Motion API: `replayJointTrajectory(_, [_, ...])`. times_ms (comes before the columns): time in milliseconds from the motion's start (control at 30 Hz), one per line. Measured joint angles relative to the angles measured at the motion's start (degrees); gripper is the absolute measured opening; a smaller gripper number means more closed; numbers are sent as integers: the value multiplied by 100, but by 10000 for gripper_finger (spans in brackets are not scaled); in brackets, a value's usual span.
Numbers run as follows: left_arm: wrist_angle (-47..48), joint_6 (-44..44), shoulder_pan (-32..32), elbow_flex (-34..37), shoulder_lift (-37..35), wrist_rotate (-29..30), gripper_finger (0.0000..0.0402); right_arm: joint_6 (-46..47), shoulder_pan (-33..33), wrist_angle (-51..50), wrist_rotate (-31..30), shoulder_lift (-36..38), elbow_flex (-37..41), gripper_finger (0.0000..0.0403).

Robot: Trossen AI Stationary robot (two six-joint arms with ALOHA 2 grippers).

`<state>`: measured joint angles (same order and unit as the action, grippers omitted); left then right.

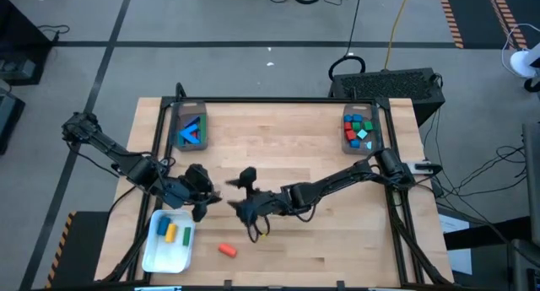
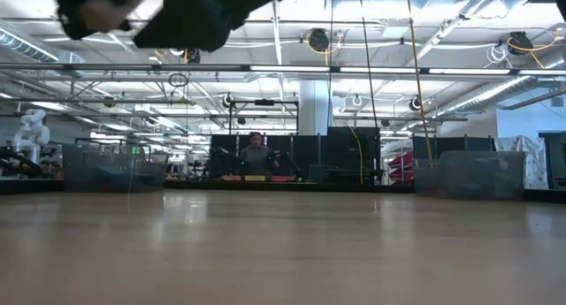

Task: Sort blocks by size
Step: Put the brown cylindrical block into the white bin

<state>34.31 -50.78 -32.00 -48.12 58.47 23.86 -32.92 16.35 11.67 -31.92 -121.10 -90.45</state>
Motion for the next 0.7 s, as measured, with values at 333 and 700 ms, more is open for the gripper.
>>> replayJointTrajectory(333, [1087, -1130, -127, 0, -32, -1668, 139, 1431, 16, -288, 2423, -59, 0, 322])
replayJointTrajectory(700, [1515, -2613, -1024, 0, -14, -3093, 139, 2559, -16, 528, 3047, -525, 0, 322])
